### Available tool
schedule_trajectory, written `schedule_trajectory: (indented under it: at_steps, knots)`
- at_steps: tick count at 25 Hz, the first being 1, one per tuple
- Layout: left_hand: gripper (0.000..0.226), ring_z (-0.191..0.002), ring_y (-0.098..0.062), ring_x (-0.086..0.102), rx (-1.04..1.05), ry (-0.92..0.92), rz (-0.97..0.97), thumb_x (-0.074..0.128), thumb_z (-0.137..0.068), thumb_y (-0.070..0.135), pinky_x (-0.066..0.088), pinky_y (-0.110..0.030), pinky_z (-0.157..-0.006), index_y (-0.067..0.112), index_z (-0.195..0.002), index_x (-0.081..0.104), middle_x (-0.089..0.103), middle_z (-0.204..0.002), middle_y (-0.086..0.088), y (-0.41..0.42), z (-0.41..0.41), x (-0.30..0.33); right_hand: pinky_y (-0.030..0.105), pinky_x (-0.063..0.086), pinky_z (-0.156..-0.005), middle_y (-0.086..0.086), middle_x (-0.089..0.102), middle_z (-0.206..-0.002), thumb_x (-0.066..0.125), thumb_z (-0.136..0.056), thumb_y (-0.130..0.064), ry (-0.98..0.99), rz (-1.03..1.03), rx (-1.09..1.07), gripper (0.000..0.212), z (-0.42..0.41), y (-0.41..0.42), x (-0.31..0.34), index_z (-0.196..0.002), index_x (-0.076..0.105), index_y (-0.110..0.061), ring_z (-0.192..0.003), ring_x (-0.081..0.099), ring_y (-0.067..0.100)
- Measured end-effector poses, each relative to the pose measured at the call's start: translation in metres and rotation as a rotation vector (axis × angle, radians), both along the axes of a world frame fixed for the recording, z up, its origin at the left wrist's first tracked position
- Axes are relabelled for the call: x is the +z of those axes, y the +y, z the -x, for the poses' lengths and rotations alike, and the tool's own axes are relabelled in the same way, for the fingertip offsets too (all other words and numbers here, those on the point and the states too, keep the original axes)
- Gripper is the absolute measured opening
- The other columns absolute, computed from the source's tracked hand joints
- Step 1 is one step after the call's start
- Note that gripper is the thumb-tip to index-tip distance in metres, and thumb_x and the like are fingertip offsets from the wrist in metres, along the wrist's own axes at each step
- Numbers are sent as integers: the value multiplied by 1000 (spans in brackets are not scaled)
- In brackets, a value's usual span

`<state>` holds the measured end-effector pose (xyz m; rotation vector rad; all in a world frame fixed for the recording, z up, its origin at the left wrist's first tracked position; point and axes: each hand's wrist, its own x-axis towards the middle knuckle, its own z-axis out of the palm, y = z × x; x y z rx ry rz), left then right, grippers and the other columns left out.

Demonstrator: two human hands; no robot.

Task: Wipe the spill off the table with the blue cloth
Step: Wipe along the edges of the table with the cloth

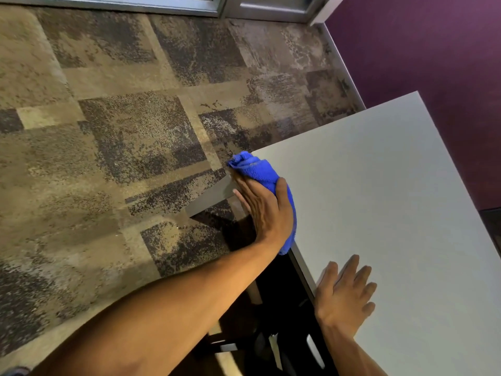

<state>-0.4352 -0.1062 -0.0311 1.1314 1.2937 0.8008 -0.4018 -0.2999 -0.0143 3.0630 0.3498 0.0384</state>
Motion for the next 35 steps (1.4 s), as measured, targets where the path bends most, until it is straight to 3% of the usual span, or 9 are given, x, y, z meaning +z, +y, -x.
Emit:
schedule_trajectory:
  at_steps: [5,13,16,19,22,25,31,33,35]
  knots:
    - [76,-155,-21,-1,87,-76,7,30,-99,38,-5,-39,-126,-2,-155,-1,0,-167,-16,39,-1,-3,62,17,-120,10,12,-170,1,-89,-69,2,9,4,85,0,-2,-1,-162,12,-27,-154,11,40]
    - [63,-155,-22,5,10,-124,101,26,-107,38,0,-42,-125,5,-157,11,12,-167,-11,91,4,-4,63,17,-119,11,13,-170,5,-92,-67,-13,-8,7,80,-2,-6,-7,-161,13,-27,-153,13,41]
    - [58,-151,-26,22,69,-207,80,32,-107,34,10,-33,-124,3,-155,22,31,-161,-15,119,6,-3,64,19,-119,12,15,-169,5,-94,-67,-25,-8,7,78,-4,-8,-9,-161,13,-27,-153,15,41]
    - [46,-133,-29,49,132,-243,90,38,-106,28,32,-20,-102,5,-145,42,53,-144,-17,150,17,-9,64,20,-118,12,17,-168,5,-95,-66,-29,0,9,77,-4,-8,-10,-160,14,-27,-152,16,42]
    - [49,-133,-29,50,250,-309,268,37,-106,34,38,-40,-113,8,-147,38,50,-147,-17,166,40,-30,65,21,-117,13,18,-168,6,-95,-66,-32,-4,11,77,-5,-8,-11,-160,15,-26,-151,17,42]
    - [44,-124,-34,59,394,-464,471,37,-107,37,48,-54,-105,9,-141,41,56,-141,-20,152,73,-40,66,22,-116,13,19,-168,6,-95,-66,-22,-7,6,76,-6,-9,-11,-159,14,-27,-152,17,43]
    - [28,-81,-34,72,190,-802,746,47,-96,28,57,-46,-83,12,-109,65,72,-97,-18,94,123,-20,66,21,-117,12,18,-168,6,-96,-67,-19,1,2,74,-9,-11,-14,-159,12,-29,-152,17,42]
    - [27,-84,-34,71,138,-776,789,47,-89,15,53,-47,-91,8,-108,65,71,-102,-18,78,133,-12,66,21,-117,12,19,-168,6,-96,-67,-10,5,-1,74,-9,-12,-15,-159,11,-30,-152,17,43]
    - [40,-107,-40,67,96,-737,837,47,-87,6,47,-53,-105,-1,-124,58,66,-121,-23,66,141,-10,68,23,-115,14,21,-167,7,-96,-66,-8,12,5,73,-9,-10,-15,-158,12,-28,-151,19,45]
